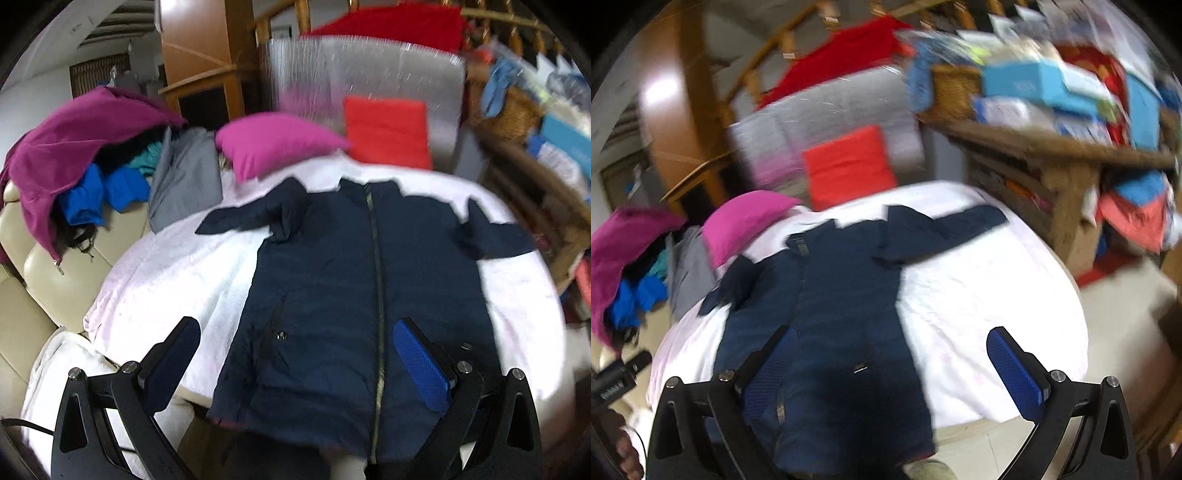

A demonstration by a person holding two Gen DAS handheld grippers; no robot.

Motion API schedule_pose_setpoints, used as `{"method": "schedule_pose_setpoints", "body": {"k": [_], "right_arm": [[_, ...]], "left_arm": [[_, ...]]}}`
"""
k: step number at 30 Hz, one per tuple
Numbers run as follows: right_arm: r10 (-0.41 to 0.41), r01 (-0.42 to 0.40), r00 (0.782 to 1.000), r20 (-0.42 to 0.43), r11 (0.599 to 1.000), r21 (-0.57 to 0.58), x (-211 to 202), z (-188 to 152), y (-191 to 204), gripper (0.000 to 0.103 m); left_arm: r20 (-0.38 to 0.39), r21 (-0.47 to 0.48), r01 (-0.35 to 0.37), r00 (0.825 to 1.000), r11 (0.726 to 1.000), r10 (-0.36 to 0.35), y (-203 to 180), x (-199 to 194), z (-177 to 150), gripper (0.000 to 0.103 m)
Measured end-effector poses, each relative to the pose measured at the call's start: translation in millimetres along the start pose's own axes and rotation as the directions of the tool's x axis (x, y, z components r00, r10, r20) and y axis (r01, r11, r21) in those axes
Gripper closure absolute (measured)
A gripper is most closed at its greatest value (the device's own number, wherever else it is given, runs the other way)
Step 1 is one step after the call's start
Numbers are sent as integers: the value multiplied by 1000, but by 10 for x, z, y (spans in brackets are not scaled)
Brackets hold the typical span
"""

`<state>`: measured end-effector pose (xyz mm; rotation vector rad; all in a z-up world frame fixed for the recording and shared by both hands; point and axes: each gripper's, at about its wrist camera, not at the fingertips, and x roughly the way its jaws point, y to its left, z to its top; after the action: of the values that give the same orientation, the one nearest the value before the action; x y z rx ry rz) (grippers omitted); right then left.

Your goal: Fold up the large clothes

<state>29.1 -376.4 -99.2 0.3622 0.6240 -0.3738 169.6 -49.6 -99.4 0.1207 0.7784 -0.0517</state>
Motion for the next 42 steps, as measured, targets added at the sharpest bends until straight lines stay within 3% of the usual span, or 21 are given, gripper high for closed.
{"method": "schedule_pose_setpoints", "body": {"k": [6,12,16,18,22,25,29,31,32,33,36,42], "right_arm": [[78,-55,992,-98,974,218,918,357,-809,0],[185,-148,981,-64,914,377,1909,794,-1264,2],[205,-158,978,-37,847,508,2657,1004,-1642,7],[214,-150,976,-40,796,587,3066,1071,-1879,17],[198,-100,978,-67,726,680,3652,1152,-2188,27],[187,-90,981,-54,680,728,3967,1181,-2306,29],[116,-42,991,-60,723,690,4195,1390,-2251,33],[75,2,993,-88,746,665,4270,1436,-2225,60],[51,36,992,-114,758,651,4295,1426,-2207,80],[33,56,992,-126,765,641,4342,1437,-2204,85],[21,26,998,-67,776,630,4190,1456,-2152,93],[78,-92,996,49,850,519,3640,1725,-1653,95]], "left_arm": [[-71,-10,-37,997,999,36,-354,883,264,0],[-61,-35,-44,997,998,42,-681,1610,445,0],[-108,-17,-49,993,999,47,-851,2136,508,0],[-144,-24,-44,989,999,40,-888,2368,493,0],[-213,5,-34,977,999,35,-948,2642,453,0],[-204,10,-33,978,999,35,-941,2678,490,0],[-232,-4,-19,973,1000,18,-911,2759,494,0],[-263,-23,-8,965,1000,2,-908,2836,469,0],[-265,-32,-6,964,999,-3,-895,2852,457,0],[-265,-43,-2,964,999,-10,-888,2864,452,0],[-261,-61,13,965,998,-28,-867,2885,437,0],[-294,-82,33,954,996,-55,-819,2918,414,0]]}}
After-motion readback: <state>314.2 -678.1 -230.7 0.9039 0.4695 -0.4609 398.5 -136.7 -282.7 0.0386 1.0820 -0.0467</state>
